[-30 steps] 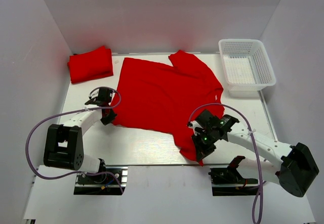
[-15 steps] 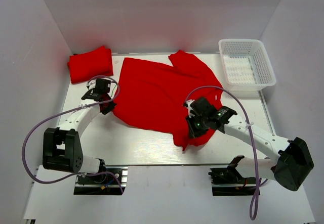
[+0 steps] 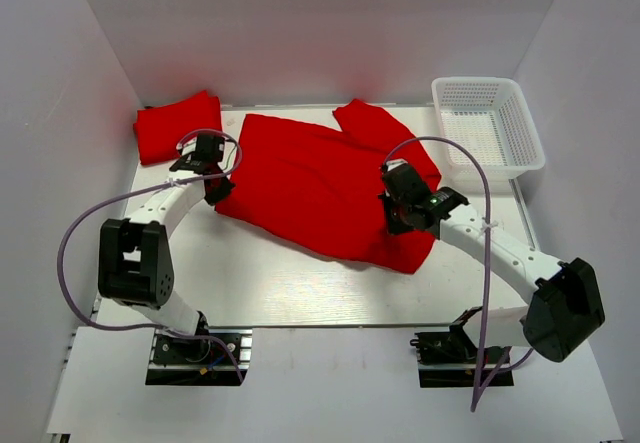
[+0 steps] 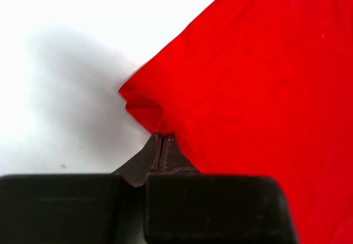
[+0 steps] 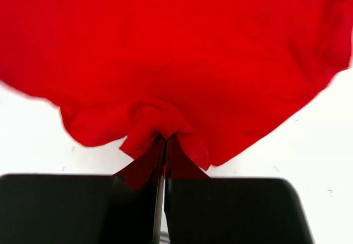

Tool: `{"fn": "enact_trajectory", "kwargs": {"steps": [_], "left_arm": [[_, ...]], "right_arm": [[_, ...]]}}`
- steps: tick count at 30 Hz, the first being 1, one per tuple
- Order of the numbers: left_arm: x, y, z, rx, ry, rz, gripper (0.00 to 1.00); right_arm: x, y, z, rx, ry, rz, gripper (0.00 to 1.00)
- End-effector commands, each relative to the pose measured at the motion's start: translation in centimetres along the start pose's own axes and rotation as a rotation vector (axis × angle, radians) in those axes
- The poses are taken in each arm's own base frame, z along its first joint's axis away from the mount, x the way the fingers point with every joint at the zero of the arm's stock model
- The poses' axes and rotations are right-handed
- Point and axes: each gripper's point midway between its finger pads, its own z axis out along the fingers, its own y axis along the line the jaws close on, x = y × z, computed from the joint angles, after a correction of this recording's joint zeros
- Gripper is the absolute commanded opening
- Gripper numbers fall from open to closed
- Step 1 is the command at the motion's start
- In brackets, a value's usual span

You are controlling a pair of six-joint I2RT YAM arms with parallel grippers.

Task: Fold and stack the t-shirts
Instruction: Fold the flattened tshirt in 1/3 of the way

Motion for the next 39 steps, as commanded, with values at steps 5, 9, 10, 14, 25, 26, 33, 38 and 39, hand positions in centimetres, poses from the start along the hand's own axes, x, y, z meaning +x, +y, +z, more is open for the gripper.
{"fn": "enact_trajectory", "kwargs": {"steps": [5,9,10,14,25,26,33,38,39], "left_arm": [[-3.6,-2.0,0.5,-0.005,-0.072,-0.007,0.0],[-4.3,-2.1,1.4,-0.046,-0.081,-0.001,0.0],[-4.6,-2.3,1.3,-0.041,-0.087,-0.004,0.0],[-5.3,-2.2,2.3,-0.064,-0.1,-0.011,0.0],[-6.7,-4.6,4.0,-0.01,-0.117,0.01,0.0],[-7.0,-4.9,4.2,-0.005,-0.124,0.021,0.0],[-7.2,-5.3,5.0,-0.007,-0.12,0.031,0.0],[-7.8,-5.8,5.1,0.001,-0.13,0.038,0.0],[-7.8,-5.8,5.1,0.001,-0.13,0.038,0.0]], "right_arm": [[-4.7,-2.7,0.8,0.115,-0.102,0.033,0.0],[-6.2,-4.1,1.2,0.156,-0.12,0.054,0.0],[-6.6,-4.4,1.1,0.16,-0.128,0.063,0.0],[-7.4,-5.1,1.5,0.174,-0.13,0.082,0.0],[-9.7,-5.9,2.5,0.165,-0.182,0.077,0.0],[-9.7,-6.2,2.6,0.175,-0.18,0.079,0.0],[-11.1,-7.5,2.9,0.204,-0.218,0.103,0.0],[-11.9,-8.2,3.0,0.227,-0.226,0.112,0.0],[-12.2,-8.5,2.9,0.232,-0.234,0.118,0.0]]}}
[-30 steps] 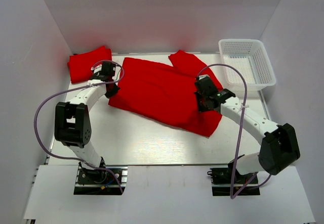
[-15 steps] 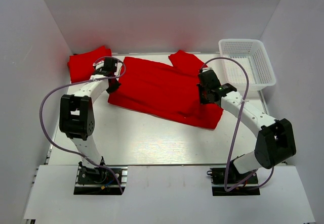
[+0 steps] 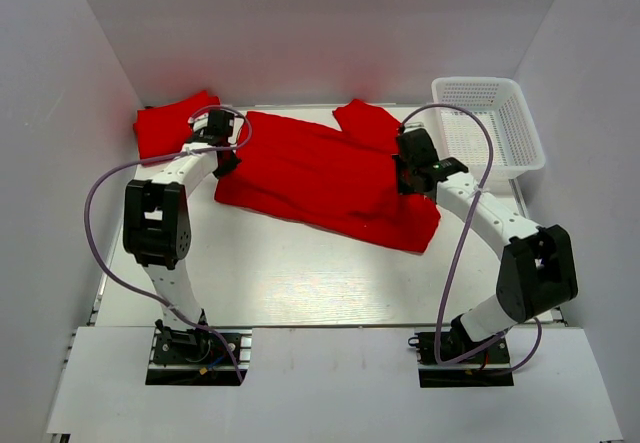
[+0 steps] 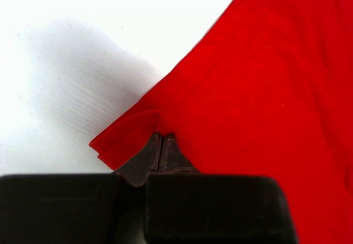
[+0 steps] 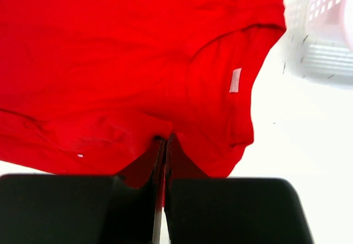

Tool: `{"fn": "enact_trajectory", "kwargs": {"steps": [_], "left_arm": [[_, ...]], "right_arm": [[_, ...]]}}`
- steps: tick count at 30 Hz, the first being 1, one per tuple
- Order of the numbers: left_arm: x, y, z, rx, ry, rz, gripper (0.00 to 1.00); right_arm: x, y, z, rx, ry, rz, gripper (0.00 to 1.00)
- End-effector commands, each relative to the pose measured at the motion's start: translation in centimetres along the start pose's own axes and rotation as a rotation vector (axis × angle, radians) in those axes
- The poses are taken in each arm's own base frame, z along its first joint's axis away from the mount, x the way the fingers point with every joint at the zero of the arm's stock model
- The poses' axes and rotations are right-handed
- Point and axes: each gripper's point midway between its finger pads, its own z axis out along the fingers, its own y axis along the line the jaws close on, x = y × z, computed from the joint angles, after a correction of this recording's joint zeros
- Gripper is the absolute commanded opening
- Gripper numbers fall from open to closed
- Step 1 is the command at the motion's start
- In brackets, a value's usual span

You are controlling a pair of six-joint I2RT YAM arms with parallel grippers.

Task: Fold and stack the t-shirts
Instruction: Fold the flattened tshirt in 1/3 of the way

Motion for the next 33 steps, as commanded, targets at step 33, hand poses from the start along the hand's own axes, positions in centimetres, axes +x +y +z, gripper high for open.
{"fn": "enact_trajectory", "kwargs": {"steps": [33], "left_arm": [[-2.8,-2.8,3.1,0.04,-0.064,0.017,0.24]], "right_arm": [[-5.7,-2.7,4.4,0.05,-0.074,0.007,0.0]]}}
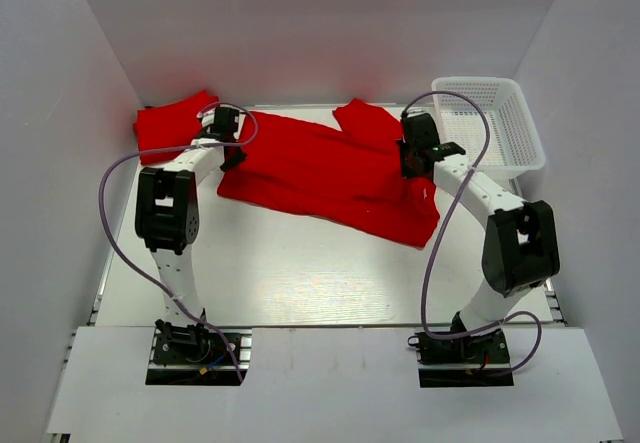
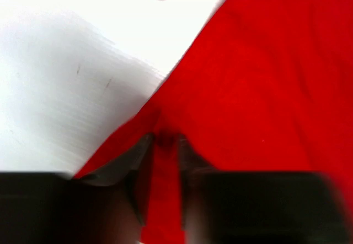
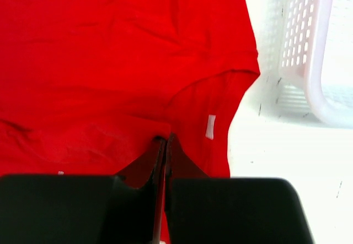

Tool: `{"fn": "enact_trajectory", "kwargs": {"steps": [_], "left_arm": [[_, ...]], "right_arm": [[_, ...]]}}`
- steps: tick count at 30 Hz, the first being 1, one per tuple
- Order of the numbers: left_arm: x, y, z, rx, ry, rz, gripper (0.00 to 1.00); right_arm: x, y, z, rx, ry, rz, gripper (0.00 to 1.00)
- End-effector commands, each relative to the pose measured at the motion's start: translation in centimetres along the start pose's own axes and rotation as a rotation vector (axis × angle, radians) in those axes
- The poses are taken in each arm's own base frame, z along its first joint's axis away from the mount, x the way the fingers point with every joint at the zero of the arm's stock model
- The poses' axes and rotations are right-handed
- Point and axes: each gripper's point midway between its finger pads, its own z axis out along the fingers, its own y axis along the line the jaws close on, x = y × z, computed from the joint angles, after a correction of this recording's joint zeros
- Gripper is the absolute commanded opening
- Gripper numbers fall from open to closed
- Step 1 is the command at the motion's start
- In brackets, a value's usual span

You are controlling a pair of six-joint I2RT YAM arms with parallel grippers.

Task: Fold and stack the t-shirts
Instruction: Fold the flattened tshirt in 1/3 of the way

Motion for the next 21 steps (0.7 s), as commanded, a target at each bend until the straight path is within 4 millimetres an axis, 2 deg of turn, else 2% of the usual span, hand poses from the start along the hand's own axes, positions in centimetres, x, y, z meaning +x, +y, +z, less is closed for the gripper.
{"fn": "enact_trajectory", "kwargs": {"steps": [1,2,3,4,5,7,8,9,10,11,12,14,15,16,17,18,19,20,21], "left_arm": [[-1.9,0.0,-0.7,-0.018,-0.031,-0.018,0.37],[-1.5,0.1,-0.3,-0.023,-0.023,-0.015,0.72],[-1.5,0.1,-0.3,-0.023,-0.023,-0.015,0.85],[-2.2,-0.3,-0.4,-0.011,-0.04,-0.022,0.92],[-2.3,-0.7,-0.4,0.006,-0.041,-0.025,0.98],[-2.8,-1.5,-0.5,0.044,-0.053,-0.016,1.0],[-3.0,-1.8,-0.5,0.059,-0.059,-0.006,1.0],[-3.4,-2.5,-0.7,0.09,-0.064,0.005,1.0],[-3.6,-3.1,-1.3,0.116,-0.074,0.037,1.0],[-4.1,-3.4,-1.7,0.134,-0.086,0.044,1.0],[-4.4,-3.7,-1.8,0.146,-0.091,0.059,1.0],[-5.0,-4.3,-3.1,0.166,-0.115,0.093,1.0],[-5.5,-4.6,-3.5,0.184,-0.128,0.098,1.0],[-5.0,-4.6,-3.4,0.192,-0.114,0.101,1.0],[-5.2,-4.7,-4.2,0.211,-0.12,0.116,1.0],[-5.3,-4.7,-4.4,0.215,-0.126,0.114,1.0],[-5.2,-4.8,-4.5,0.225,-0.122,0.126,1.0],[-4.3,-4.7,-4.7,0.242,-0.101,0.149,1.0],[-4.5,-4.9,-5.4,0.267,-0.109,0.155,1.0]], "right_arm": [[-2.7,-0.3,1.0,0.013,-0.056,0.038,0.0],[-3.5,-0.3,1.0,0.018,-0.07,0.051,0.0],[-2.9,-0.3,2.2,0.028,-0.043,0.058,0.03],[-2.8,-0.3,2.6,0.034,-0.033,0.078,0.08],[-3.2,-0.1,3.6,0.037,-0.026,0.099,0.21],[-3.1,0.0,4.4,0.042,-0.008,0.122,0.24],[-4.2,0.3,4.7,0.041,-0.025,0.13,0.26],[-4.5,0.0,5.0,0.046,-0.021,0.142,0.39],[-4.4,0.5,5.6,0.03,-0.001,0.145,0.46],[-4.4,0.4,5.6,0.033,0.012,0.144,0.49],[-5.1,0.3,5.4,0.036,0.0,0.147,0.53],[-5.0,0.1,4.8,0.037,0.012,0.148,0.59],[-3.7,0.1,4.8,0.041,0.037,0.15,0.62],[-4.2,-0.1,3.7,0.04,0.013,0.162,0.67],[-4.2,-0.1,3.3,0.033,0.005,0.178,0.73],[-3.0,0.0,3.2,0.025,0.027,0.176,0.76],[-2.8,0.1,1.9,-0.001,0.014,0.179,0.76],[-2.6,0.9,1.6,-0.05,0.015,0.176,0.76],[-1.5,1.3,1.0,-0.083,0.028,0.171,0.76]]}}
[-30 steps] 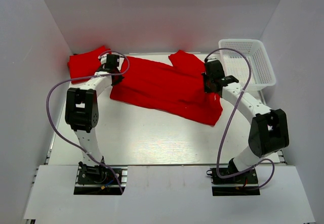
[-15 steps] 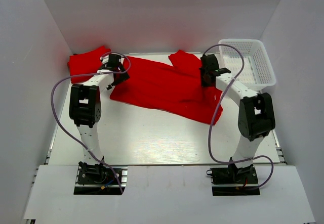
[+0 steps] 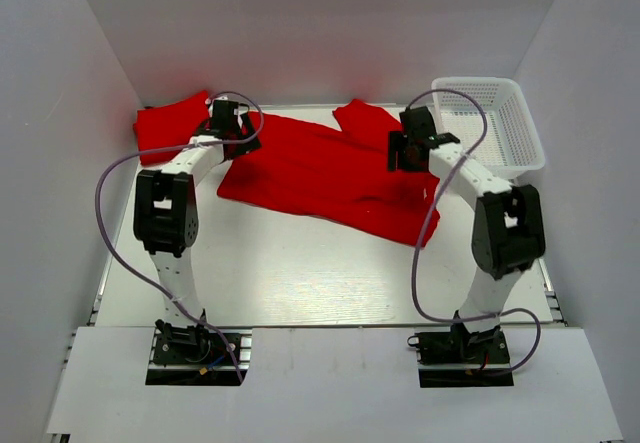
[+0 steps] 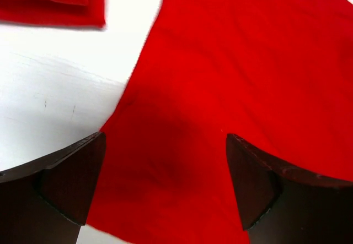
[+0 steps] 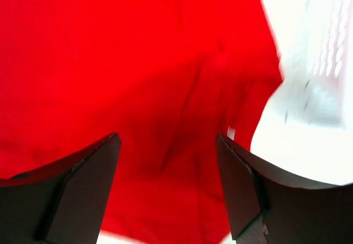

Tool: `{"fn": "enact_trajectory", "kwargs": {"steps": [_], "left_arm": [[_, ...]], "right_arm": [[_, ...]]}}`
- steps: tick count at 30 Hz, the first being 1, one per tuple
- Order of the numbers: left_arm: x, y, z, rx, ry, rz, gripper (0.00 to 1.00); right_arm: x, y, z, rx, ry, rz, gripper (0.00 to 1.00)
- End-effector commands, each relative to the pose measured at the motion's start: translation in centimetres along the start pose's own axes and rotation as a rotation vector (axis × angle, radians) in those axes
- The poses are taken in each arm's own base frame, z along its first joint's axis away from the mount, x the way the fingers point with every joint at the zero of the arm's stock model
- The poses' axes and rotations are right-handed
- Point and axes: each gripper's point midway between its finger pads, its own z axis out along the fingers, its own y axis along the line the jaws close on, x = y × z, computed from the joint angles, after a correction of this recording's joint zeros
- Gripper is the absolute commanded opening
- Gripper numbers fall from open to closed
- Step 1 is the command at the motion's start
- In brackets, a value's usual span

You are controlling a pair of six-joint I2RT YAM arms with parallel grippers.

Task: Fold and stack the t-shirts
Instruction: Fold the flattened tshirt in 1/3 of the way

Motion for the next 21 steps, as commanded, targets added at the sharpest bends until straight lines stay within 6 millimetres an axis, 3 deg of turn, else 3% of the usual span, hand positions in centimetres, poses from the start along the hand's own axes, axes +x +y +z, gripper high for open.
{"fn": "enact_trajectory", "kwargs": {"steps": [1,2,4,5,7,10,17,21], "left_arm": [[-2.6,-2.0,-4.3,0.127,-0.07,0.039,1.0],[-1.4,-2.1,-4.3,0.154,-0.045,0.072,1.0],[-0.7,-2.3,-5.0,0.188,-0.034,0.073,1.0],[1.1,-1.6,-4.9,0.182,0.004,0.078,1.0],[2.1,-1.3,-5.1,0.192,0.011,0.079,1.0],[5.8,-0.4,-5.6,0.199,0.074,0.081,1.0],[6.8,1.5,-6.8,0.128,0.074,0.061,1.0],[7.3,2.3,-7.2,0.095,0.099,0.067,1.0]], "right_arm": [[0.9,1.0,-3.3,-0.122,-0.02,0.027,0.76],[2.1,2.5,-3.7,-0.21,0.009,0.026,0.76],[3.7,2.8,-3.6,-0.242,0.039,0.027,0.73],[3.7,2.8,-3.5,-0.243,0.035,0.027,0.71],[4.2,2.7,-3.1,-0.238,0.049,0.034,0.67],[4.6,3.3,-2.0,-0.257,0.059,0.016,0.59],[4.9,3.5,-0.1,-0.246,0.097,0.019,0.56],[6.6,3.0,0.6,-0.214,0.144,0.015,0.56]]}}
